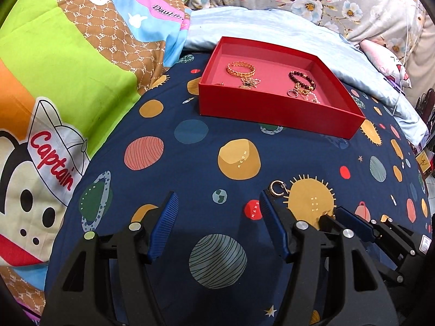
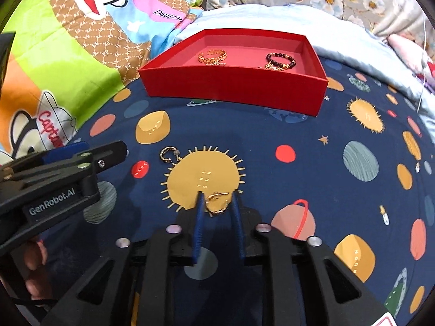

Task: Organize jewelry
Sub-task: 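Move both tools to the gold hoop earrings and grasp one with the right tool, then grasp the other gold hoop earring with the left tool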

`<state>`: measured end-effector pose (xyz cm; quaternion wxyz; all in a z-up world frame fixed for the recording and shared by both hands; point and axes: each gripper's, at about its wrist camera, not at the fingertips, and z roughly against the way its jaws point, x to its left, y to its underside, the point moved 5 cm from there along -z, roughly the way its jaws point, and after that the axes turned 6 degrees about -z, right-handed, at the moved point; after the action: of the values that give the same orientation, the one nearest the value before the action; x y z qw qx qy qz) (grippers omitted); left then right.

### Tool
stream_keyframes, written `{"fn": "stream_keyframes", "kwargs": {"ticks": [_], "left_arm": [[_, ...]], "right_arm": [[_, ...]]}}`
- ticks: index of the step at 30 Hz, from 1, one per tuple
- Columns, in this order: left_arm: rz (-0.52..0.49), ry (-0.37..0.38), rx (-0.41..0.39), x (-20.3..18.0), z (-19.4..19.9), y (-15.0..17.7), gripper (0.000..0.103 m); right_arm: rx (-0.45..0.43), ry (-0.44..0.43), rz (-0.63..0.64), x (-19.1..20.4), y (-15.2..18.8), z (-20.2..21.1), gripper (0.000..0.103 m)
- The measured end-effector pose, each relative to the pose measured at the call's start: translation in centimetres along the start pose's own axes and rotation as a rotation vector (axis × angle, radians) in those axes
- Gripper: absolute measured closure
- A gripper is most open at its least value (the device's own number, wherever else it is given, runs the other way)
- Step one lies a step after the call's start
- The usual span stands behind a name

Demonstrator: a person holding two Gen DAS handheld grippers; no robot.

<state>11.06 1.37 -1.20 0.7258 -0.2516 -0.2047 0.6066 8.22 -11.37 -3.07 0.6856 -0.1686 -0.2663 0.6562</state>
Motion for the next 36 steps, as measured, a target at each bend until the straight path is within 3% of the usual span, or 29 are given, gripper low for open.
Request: {"fn": "stream_keyframes", "kwargs": {"ticks": [13,23,32,36], "left_arm": [[-0.009,0.052,0.024,-3.1,-1.4,-0.7,0.043],[-0.018,0.028,0.043,-4.4,-3.3,-0.6,0.048],[-0.036,-0.011,0.027,-4.1,-3.4,-0.8,0.073],[-0.034,0.001,0.031,-3.9,-3.5,-1.0,0.093]], "right_arm": [[-0.022,-0.006,-0.079,-2.6,-0.4,1.2,0.087],[-0.017,-0.019,-0.123,-4.2,-0.6,1.2,0.087],[-0.013,-0.034,-0.142,-4.5,-0.7,0.9,0.087],[-0.013,-0.039,-0.148,-4.5,-0.8,1.0,0.087]]}}
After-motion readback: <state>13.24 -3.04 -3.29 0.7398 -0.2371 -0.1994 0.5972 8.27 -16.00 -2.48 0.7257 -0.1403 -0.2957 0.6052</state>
